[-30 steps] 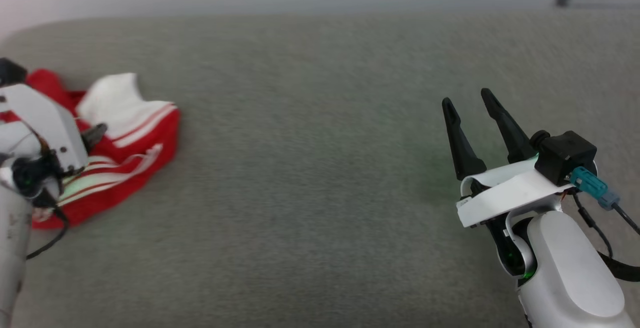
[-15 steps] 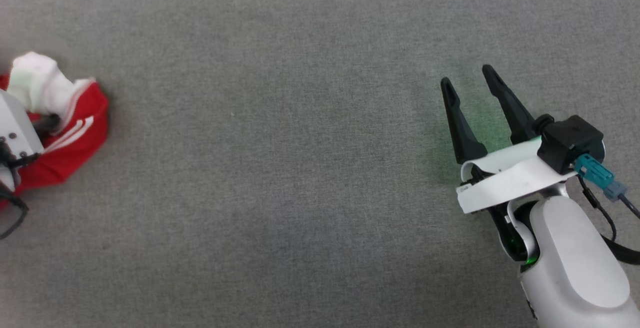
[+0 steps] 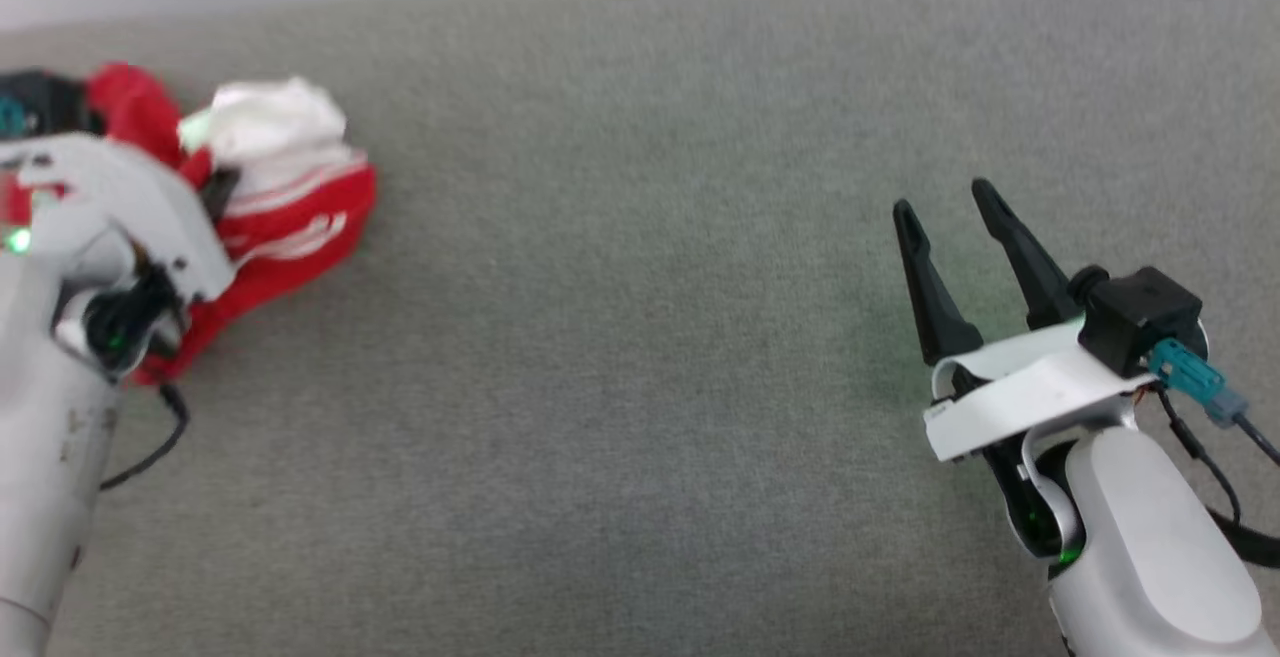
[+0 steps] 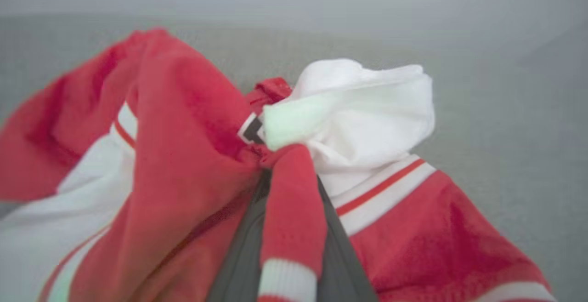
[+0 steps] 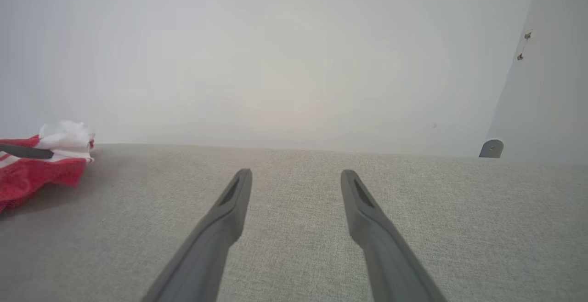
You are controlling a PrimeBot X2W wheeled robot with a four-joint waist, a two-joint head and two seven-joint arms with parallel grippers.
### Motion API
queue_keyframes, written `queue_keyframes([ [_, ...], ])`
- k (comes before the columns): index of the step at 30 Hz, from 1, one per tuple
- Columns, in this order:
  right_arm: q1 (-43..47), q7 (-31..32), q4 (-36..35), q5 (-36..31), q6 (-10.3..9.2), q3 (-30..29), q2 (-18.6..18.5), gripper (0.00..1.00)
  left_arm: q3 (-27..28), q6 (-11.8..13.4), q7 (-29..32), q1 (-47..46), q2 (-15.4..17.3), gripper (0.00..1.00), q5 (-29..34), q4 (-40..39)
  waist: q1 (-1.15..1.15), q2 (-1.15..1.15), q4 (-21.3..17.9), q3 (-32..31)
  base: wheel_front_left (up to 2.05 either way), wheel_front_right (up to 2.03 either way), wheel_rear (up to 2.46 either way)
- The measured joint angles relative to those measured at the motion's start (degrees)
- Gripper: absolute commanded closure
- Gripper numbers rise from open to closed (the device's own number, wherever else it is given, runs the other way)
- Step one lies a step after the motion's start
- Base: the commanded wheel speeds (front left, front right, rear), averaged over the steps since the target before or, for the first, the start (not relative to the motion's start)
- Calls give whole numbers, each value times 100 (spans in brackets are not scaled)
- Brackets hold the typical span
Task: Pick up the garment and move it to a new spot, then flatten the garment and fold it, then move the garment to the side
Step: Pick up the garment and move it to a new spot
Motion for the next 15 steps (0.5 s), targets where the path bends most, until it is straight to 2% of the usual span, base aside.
queue_keyframes([
  [3, 86, 0, -11, 81, 0, -54, 45, 0, -330, 1, -48, -35, 74, 100, -157, -693, 0, 0, 52, -208, 0, 0, 0],
  [7, 243, 0, -44, 140, 0, -174, 93, 0, -926, 0, 56, -162, 15, 100, -314, -1615, 0, 0, 63, -436, 0, 0, 0],
  [10, 288, -1, -112, 159, 0, -275, 142, 0, -1344, 1, 224, -277, 57, 100, -438, -2201, 0, 0, -32, -522, 0, 0, 0],
  [15, 423, -1, -254, 237, 0, -549, 213, 0, -2070, 0, 499, -567, -113, 100, -589, -2993, 0, 0, -310, -554, 0, 0, 0],
])
